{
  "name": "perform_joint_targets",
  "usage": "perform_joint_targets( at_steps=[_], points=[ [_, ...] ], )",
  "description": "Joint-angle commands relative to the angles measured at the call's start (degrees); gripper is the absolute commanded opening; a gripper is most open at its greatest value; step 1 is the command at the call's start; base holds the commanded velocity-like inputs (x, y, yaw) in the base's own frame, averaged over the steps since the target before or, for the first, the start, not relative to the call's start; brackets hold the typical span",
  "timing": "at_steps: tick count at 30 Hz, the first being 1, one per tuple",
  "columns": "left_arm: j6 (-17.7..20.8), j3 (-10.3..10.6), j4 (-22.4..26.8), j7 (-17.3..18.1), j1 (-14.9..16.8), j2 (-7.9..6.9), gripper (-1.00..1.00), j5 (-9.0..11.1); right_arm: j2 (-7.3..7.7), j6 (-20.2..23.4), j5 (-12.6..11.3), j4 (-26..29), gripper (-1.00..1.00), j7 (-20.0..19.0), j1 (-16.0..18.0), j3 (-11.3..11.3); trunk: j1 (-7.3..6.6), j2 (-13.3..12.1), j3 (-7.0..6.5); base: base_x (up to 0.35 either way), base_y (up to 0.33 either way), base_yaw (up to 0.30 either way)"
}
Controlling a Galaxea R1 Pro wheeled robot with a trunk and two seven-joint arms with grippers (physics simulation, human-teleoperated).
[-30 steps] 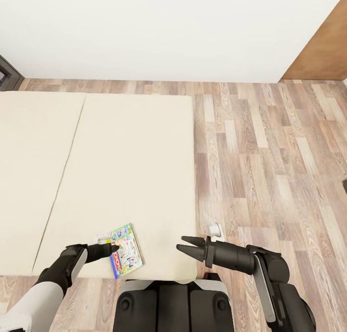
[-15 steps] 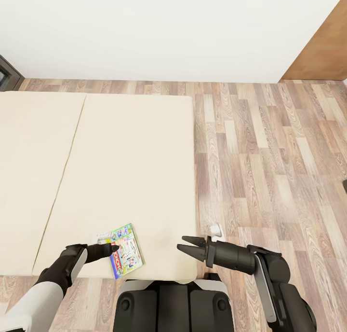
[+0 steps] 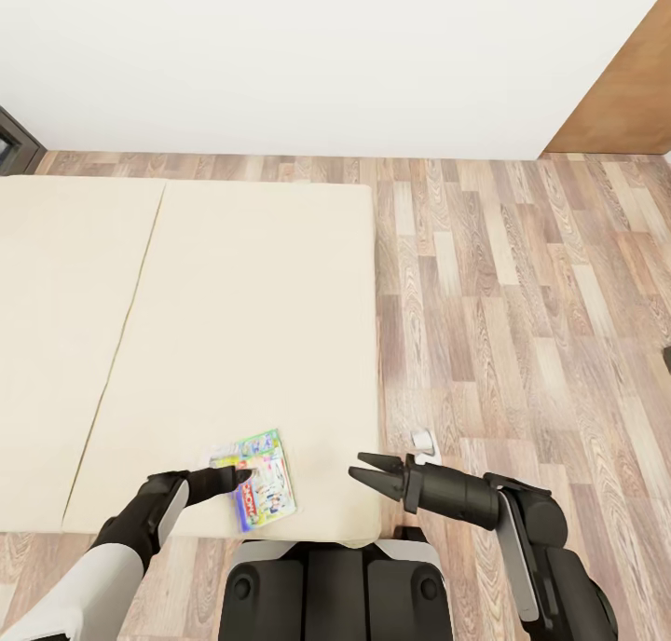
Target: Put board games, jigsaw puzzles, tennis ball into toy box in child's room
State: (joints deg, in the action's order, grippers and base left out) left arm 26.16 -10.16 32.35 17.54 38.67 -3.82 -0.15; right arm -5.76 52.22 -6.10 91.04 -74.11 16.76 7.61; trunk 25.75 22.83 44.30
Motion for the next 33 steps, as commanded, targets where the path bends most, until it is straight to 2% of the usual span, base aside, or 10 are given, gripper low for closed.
perform_joint_targets(
  at_steps=[1, 14, 20, 26, 33],
  points=[
    [0.41, -0.26, 0.08, 0.33, 0.01, 0.02, 1.0, -0.02, -0.05, 0.36, -0.04, 0.01, 1.0, -0.19, 0.02, 0.1, 0.03, 0.09, 0.06, 0.0, 0.0, 0.0],
    [0.39, -0.28, 0.08, 3.25, 0.0, -0.39, 1.0, -0.02, -0.29, 0.34, 0.58, 0.01, 1.0, -0.08, 0.02, 0.01, 0.03, 0.09, 0.06, 0.0, 0.0, 0.0],
    [0.39, -0.16, 0.08, 3.72, 0.0, -0.33, 1.0, -0.02, -0.3, 0.34, 0.65, 0.01, 1.0, -0.07, 0.02, -0.03, 0.03, 0.09, 0.06, 0.0, 0.0, 0.0],
    [0.43, -0.06, 0.08, 6.35, 0.01, -0.25, 1.0, -0.08, -0.31, 0.34, 0.65, 0.01, 1.0, -0.09, 0.02, -0.05, 0.03, 0.09, 0.06, 0.0, 0.0, 0.0],
    [0.19, -0.11, -0.11, 7.41, 0.0, 0.11, 1.0, -0.25, -0.22, 0.34, 0.65, 0.01, 1.0, -0.14, 0.02, 0.12, 0.03, 0.09, 0.06, 0.0, 0.0, 0.0]
  ],
)
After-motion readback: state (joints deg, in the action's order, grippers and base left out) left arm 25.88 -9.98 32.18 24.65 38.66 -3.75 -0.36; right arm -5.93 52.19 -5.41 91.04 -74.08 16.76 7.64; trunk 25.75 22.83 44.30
